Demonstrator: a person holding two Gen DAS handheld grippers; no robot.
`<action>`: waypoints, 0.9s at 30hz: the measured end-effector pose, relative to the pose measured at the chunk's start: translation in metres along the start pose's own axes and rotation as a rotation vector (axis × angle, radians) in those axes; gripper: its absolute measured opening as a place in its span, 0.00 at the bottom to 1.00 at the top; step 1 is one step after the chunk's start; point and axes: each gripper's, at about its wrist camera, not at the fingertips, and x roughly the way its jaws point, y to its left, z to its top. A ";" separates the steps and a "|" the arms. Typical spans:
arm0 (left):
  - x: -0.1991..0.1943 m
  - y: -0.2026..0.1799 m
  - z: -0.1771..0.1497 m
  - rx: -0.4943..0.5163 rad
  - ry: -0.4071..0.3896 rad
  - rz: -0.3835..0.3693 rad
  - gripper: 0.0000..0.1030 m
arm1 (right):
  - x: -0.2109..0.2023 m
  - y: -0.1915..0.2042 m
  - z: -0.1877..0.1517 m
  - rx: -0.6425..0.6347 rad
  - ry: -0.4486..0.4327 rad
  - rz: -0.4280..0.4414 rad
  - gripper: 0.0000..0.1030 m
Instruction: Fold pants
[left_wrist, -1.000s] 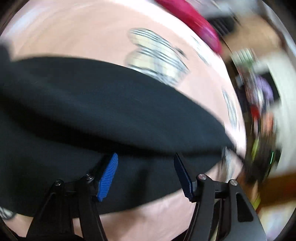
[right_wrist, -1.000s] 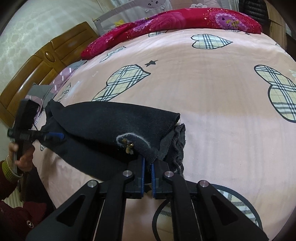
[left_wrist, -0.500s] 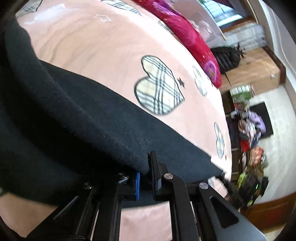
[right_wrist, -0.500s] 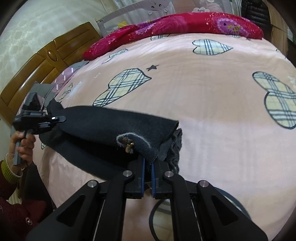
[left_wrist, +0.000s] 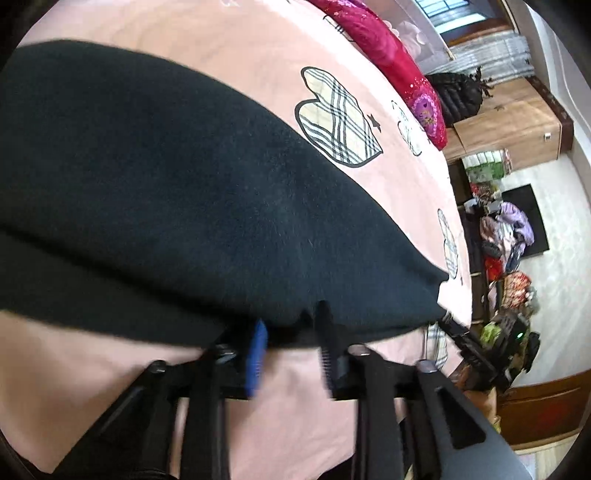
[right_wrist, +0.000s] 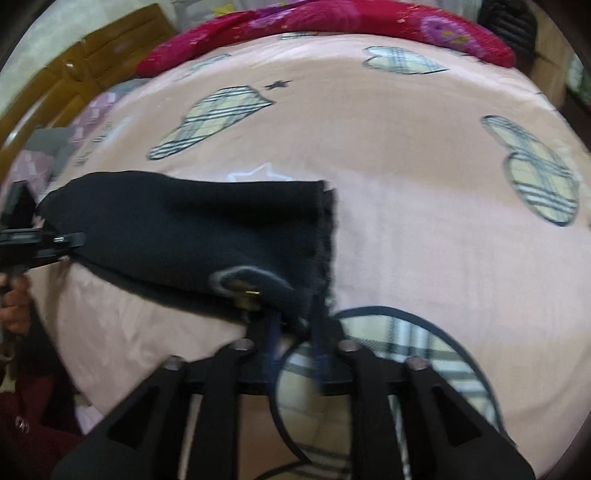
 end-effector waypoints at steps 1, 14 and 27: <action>-0.010 0.002 -0.003 0.003 -0.009 0.000 0.49 | -0.006 0.000 0.000 0.007 -0.009 -0.033 0.65; -0.147 0.147 -0.018 -0.321 -0.265 0.052 0.59 | -0.042 0.131 0.019 -0.086 -0.184 0.267 0.74; -0.199 0.246 0.037 -0.521 -0.402 0.068 0.66 | 0.049 0.346 0.047 -0.511 -0.123 0.286 0.69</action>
